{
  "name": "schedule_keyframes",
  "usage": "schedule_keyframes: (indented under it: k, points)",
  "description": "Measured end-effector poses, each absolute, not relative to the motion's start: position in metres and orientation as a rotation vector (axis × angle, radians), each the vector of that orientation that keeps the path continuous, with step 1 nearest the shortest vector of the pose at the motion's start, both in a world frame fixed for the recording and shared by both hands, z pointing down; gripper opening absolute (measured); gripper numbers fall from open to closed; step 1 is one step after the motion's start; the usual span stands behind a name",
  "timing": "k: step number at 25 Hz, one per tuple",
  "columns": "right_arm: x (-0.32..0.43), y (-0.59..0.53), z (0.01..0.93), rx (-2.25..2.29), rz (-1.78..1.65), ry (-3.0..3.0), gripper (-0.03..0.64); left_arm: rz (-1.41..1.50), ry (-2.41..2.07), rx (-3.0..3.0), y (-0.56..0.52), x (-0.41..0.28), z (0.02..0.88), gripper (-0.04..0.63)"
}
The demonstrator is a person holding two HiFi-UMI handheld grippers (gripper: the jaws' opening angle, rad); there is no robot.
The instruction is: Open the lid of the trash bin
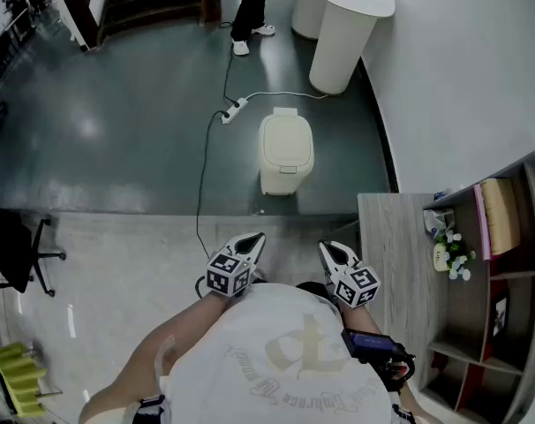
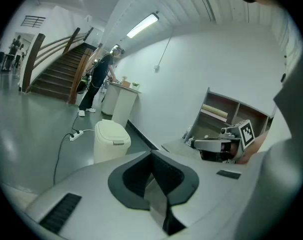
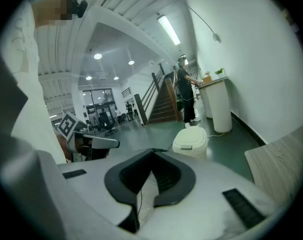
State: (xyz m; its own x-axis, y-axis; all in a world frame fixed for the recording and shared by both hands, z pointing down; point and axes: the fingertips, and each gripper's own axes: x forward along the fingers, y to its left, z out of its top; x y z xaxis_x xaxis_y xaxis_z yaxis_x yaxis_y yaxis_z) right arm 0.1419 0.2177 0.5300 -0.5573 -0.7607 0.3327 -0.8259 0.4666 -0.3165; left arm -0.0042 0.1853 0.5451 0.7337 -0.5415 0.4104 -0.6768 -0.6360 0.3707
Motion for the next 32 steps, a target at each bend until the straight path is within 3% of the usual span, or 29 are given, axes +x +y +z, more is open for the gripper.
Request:
schedule_keyframes:
  k: [14,32]
  points:
    - [0.156,0.231,0.529,1.388,0.661,-2.583,0.003,0.376,-0.931,2.444,0.202,0.012,0.547,0.012]
    - [0.126,0.218,0.53,1.398,0.683,-2.558,0.005,0.401,-0.895,2.416,0.195,-0.018,0.559,0.012]
